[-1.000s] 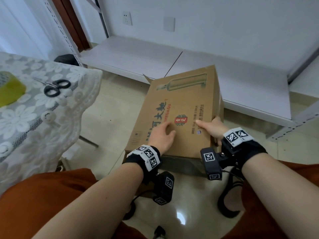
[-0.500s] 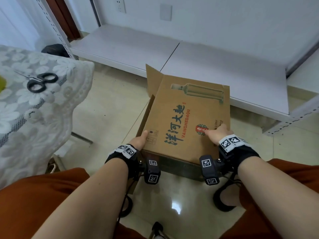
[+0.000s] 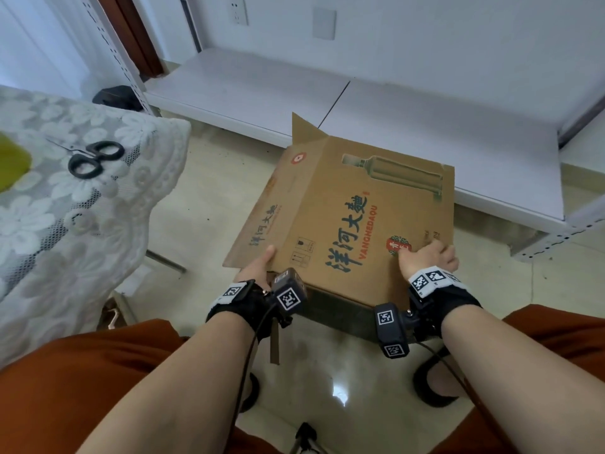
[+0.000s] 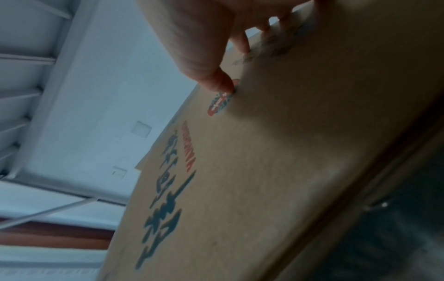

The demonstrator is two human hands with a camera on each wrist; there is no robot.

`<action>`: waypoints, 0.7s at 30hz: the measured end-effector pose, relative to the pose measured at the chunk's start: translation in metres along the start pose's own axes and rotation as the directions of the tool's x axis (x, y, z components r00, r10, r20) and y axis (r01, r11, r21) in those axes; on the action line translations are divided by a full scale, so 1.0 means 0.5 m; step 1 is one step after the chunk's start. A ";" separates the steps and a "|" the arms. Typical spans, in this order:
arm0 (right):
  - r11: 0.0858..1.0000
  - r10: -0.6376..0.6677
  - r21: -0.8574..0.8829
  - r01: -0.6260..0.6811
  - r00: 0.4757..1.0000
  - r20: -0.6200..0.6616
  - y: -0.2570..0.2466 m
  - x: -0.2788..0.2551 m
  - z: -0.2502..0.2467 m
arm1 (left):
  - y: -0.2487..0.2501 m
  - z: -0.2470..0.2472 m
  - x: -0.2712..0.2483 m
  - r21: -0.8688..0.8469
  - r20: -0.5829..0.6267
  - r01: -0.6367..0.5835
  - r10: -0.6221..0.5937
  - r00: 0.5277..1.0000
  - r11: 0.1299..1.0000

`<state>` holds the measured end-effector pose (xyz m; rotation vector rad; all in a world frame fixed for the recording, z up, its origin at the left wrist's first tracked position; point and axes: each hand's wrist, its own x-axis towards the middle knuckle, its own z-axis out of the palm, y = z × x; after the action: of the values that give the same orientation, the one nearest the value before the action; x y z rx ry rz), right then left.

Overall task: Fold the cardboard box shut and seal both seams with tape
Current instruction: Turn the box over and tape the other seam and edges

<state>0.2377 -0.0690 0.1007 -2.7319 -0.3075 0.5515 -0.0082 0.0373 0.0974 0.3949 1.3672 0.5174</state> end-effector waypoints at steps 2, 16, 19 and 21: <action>0.996 0.079 0.038 -0.078 0.997 -0.016 0.014 0.006 -0.011 | -0.002 0.024 -0.033 -0.022 0.036 -0.056 0.056 0.998 0.998; 0.943 0.011 0.316 -0.104 0.959 0.283 -0.071 -0.066 -0.085 | 0.053 0.145 -0.185 0.251 0.271 -0.574 0.512 0.815 0.780; 0.820 -0.005 0.527 -0.223 0.918 0.397 -0.122 -0.102 -0.098 | 0.066 0.138 -0.216 0.347 0.352 -0.682 0.584 0.731 0.644; 0.718 -0.037 0.625 -0.306 0.880 0.473 -0.133 -0.118 -0.106 | 0.082 0.130 -0.233 0.431 0.434 -0.748 0.612 0.662 0.504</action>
<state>0.1968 -0.0389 0.1907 -1.8741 0.0179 1.1060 0.0368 0.0076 0.2262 1.5301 1.0693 0.6661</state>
